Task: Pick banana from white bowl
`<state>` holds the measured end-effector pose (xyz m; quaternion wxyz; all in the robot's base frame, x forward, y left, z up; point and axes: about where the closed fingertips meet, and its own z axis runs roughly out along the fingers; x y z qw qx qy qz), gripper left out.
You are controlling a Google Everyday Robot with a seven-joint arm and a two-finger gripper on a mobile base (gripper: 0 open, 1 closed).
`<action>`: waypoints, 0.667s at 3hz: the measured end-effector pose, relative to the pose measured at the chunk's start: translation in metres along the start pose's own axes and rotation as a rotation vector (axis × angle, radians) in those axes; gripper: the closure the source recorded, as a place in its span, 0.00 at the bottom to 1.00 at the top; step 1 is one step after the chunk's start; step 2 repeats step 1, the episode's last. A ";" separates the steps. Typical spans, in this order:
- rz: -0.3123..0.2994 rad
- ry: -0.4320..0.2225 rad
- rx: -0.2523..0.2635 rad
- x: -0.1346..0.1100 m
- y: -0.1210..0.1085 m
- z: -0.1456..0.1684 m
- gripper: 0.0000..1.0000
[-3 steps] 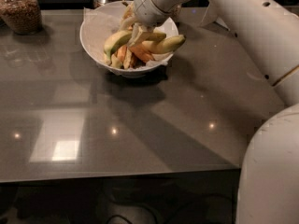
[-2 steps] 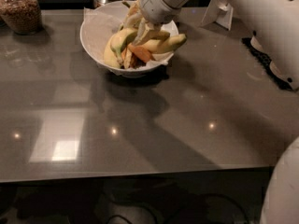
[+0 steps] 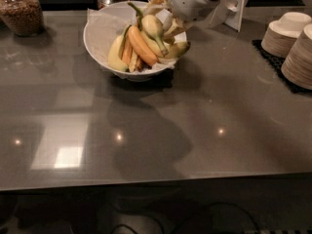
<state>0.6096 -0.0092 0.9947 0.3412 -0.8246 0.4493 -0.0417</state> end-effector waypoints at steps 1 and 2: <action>0.043 -0.016 -0.001 -0.007 0.017 -0.035 1.00; 0.043 -0.016 -0.001 -0.007 0.017 -0.035 1.00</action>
Offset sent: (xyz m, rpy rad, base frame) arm 0.0000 0.0000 0.0000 0.0000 0.0000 0.0000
